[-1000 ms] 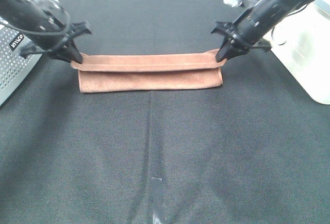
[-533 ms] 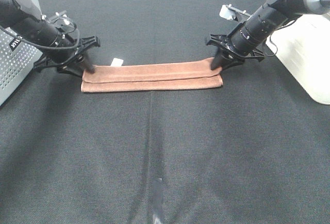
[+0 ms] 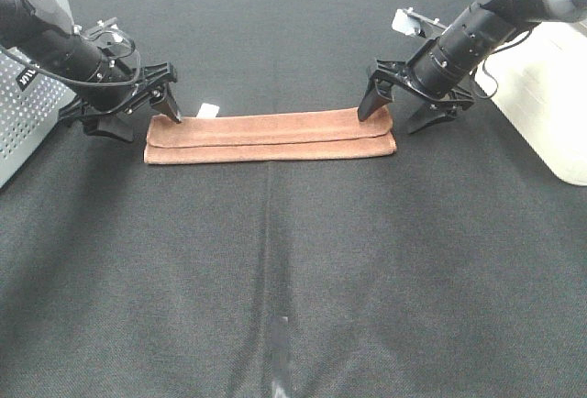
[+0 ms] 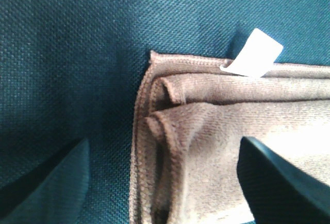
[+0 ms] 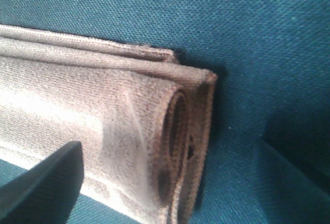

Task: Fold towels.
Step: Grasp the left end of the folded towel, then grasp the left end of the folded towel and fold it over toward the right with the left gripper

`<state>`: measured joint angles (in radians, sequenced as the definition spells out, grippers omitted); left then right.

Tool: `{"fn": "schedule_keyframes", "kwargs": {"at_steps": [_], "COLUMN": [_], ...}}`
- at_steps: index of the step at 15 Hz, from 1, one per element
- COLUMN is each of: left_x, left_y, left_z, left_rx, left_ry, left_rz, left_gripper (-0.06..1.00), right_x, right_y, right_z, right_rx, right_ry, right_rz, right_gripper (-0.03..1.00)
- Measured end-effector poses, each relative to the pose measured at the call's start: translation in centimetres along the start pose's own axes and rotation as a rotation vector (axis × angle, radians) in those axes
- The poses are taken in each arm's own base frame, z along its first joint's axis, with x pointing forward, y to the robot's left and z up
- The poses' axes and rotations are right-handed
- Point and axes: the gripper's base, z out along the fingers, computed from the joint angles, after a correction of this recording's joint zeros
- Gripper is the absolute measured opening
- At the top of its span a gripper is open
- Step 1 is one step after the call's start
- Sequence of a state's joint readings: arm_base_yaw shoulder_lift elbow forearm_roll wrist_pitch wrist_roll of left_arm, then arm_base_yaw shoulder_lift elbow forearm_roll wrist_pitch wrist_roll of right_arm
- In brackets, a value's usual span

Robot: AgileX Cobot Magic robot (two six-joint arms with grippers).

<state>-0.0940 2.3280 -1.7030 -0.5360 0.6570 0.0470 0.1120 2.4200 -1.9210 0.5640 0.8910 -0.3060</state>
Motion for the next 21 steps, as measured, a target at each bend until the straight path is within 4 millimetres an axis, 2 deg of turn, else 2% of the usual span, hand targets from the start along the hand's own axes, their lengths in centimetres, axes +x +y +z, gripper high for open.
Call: {"fn": "schedule_keyframes", "kwargs": {"at_steps": [3, 5, 7, 9, 10, 13, 15, 18, 21], "left_x": [0.3, 0.7, 1.1, 1.3, 1.3, 1.4, 1.2, -0.8, -2.5], "left_y": [0.3, -0.6, -1.1, -1.0, -1.0, -1.1, -1.4, -2.1, -4.0], "left_z": [1.1, 1.5, 2.1, 2.5, 2.5, 2.1, 1.1, -2.7, -5.9], "left_rx": [0.009, 0.015, 0.018, 0.015, 0.017, 0.015, -0.007, -0.121, -0.13], "left_ry": [0.017, 0.013, 0.015, 0.03, 0.034, 0.049, 0.066, 0.039, 0.032], "left_rz": [-0.016, 0.016, 0.019, 0.009, 0.007, 0.019, 0.044, 0.122, 0.159], "left_gripper": [0.74, 0.72, 0.54, 0.21, 0.09, 0.07, 0.07, 0.07, 0.07], "right_x": [0.0, 0.0, 0.0, 0.0, 0.0, 0.0, 0.1, 0.3, 0.3], "right_y": [0.1, 0.1, 0.1, 0.0, 0.0, 0.0, -0.1, -0.1, -0.1], "right_z": [-0.2, -0.2, -0.2, -0.2, -0.2, -0.2, -0.2, -0.2, -0.2], "right_rx": [0.001, 0.002, 0.003, 0.005, 0.006, 0.008, 0.024, 0.024, 0.021], "right_ry": [-0.003, -0.003, 0.001, 0.001, 0.002, 0.002, 0.011, 0.03, 0.039], "right_rz": [-0.002, -0.002, -0.004, -0.005, -0.006, 0.014, 0.034, 0.037, 0.037], "right_gripper": [0.82, 0.82, 0.82, 0.82, 0.82, 0.82, 0.82, 0.82, 0.82]}}
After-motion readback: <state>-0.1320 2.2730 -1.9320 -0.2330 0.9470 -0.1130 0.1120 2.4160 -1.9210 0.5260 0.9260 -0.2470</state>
